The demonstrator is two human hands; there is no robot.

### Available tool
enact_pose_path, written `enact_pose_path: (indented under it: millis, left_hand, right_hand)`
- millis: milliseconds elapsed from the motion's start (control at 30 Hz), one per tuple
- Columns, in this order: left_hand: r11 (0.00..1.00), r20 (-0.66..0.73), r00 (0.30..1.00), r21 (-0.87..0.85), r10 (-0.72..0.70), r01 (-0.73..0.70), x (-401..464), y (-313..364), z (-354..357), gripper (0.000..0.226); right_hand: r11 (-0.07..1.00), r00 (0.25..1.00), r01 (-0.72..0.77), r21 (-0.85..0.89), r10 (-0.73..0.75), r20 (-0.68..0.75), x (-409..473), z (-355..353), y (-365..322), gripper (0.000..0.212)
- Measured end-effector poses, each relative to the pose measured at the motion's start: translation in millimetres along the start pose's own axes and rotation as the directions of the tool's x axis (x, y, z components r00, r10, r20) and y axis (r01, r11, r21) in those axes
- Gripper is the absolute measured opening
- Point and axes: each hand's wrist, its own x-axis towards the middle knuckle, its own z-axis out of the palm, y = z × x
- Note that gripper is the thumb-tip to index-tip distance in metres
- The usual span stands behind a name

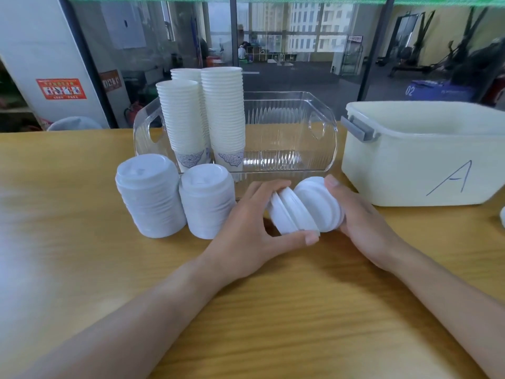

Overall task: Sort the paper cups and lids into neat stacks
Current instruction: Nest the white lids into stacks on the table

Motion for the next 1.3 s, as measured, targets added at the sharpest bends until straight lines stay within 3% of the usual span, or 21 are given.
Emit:
enact_pose_path:
  millis: [167, 333, 433, 567, 733, 900, 1000, 1200, 1300]
  left_hand:
    - [0.999, -0.033, 0.999, -0.047, -0.012, 0.010, -2, 4, 2, 0.078]
    - [0.995, -0.150, 0.987, 0.096, 0.054, -0.040, 0, 12, -5, 0.080]
    - [0.978, -0.067, 0.995, 0.198, 0.076, -0.061, -1, 15, -9, 0.093]
    - [0.948, 0.008, 0.999, 0.313, 0.047, -0.047, -3, 17, -9, 0.102]
    - [0.962, 0.031, 1.000, 0.272, -0.003, -0.006, -2, 12, -6, 0.085]
    - [0.961, 0.126, 0.991, 0.277, -0.038, 0.002, -3, 4, 0, 0.097]
    - [0.967, 0.118, 0.992, 0.254, -0.052, 0.020, -3, 1, 0, 0.101]
    - [0.978, 0.050, 0.995, 0.199, -0.081, 0.069, -3, -2, 1, 0.102]
    - [0.980, 0.053, 0.995, 0.188, -0.079, 0.068, -3, 1, 1, 0.098]
  right_hand:
    - [0.994, 0.998, -0.017, 0.109, 0.011, 0.058, 3, -2, 3, 0.054]
    - [0.978, 0.998, -0.011, 0.207, 0.024, -0.058, 9, -6, 8, 0.052]
    - [0.980, 0.996, -0.022, 0.199, 0.039, -0.082, 7, -6, 5, 0.060]
    - [0.987, 0.994, -0.069, 0.142, 0.080, -0.072, 6, -7, 1, 0.074]
    - [0.988, 0.981, -0.147, 0.056, 0.153, -0.116, 7, -10, 1, 0.070]
    - [0.958, 0.956, -0.174, -0.228, 0.109, -0.272, 11, -21, 11, 0.037]
    - [0.937, 0.935, -0.181, -0.298, 0.070, -0.348, 11, -26, 16, 0.028]
    - [0.889, 0.912, -0.178, -0.423, -0.012, -0.409, 8, -25, 18, 0.038]
    - [0.843, 0.935, -0.196, -0.501, 0.007, -0.354, 5, -19, 19, 0.062]
